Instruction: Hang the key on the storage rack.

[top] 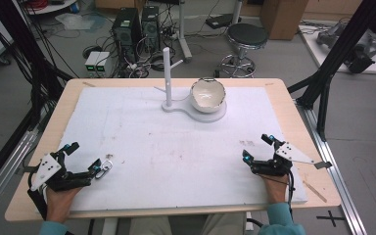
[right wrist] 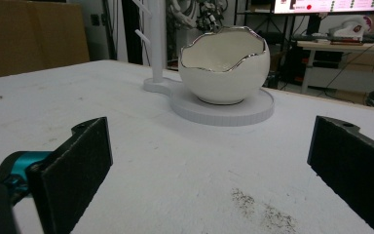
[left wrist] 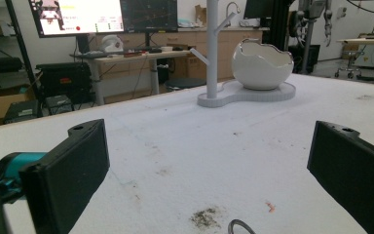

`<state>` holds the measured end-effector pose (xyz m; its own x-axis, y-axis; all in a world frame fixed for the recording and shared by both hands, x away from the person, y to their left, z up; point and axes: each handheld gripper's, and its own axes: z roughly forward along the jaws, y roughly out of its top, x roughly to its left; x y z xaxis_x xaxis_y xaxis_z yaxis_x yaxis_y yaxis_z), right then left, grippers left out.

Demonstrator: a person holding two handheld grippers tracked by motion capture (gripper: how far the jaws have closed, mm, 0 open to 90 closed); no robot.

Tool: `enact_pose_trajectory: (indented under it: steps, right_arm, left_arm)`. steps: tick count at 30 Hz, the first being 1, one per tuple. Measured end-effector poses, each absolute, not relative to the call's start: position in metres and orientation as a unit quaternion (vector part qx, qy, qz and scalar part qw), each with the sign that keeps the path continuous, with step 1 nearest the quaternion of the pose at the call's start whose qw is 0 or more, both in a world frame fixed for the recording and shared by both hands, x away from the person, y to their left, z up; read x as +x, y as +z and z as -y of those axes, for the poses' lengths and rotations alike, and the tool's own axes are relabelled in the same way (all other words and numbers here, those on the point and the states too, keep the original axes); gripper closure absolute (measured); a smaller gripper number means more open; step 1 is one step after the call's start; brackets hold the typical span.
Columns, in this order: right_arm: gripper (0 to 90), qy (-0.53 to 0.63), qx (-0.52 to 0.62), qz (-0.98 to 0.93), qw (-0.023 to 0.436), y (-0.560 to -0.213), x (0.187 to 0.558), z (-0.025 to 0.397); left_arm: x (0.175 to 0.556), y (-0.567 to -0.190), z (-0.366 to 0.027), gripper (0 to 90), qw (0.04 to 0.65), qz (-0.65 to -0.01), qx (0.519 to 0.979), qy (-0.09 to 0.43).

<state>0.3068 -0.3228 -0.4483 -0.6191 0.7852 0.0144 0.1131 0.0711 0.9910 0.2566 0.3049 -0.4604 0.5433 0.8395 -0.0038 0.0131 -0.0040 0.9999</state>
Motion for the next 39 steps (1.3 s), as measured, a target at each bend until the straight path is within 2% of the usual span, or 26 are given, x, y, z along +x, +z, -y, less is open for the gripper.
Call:
enact_pose_trajectory:
  steps: [18,25,32,39]
  right_arm:
    - [1.7,0.594,0.327,-0.676,0.289,-0.449,0.305,0.321]
    - [1.7,0.593,0.327,-0.676,0.291,-0.449,0.305,0.321]
    - [1.7,0.593,0.328,-0.676,0.291,-0.449,0.305,0.321]
    - [1.7,0.592,0.328,-0.676,0.292,-0.449,0.304,0.321]
  left_arm:
    - [0.258,-0.46,-0.305,2.1,0.614,-0.347,0.625,0.333]
    - [0.26,-0.456,-0.309,2.1,0.637,-0.366,0.605,0.307]
    - [0.264,-0.424,-0.312,2.1,0.619,-0.344,0.634,0.312]
    - [0.276,-0.39,-0.306,2.1,0.586,-0.304,0.688,0.301]
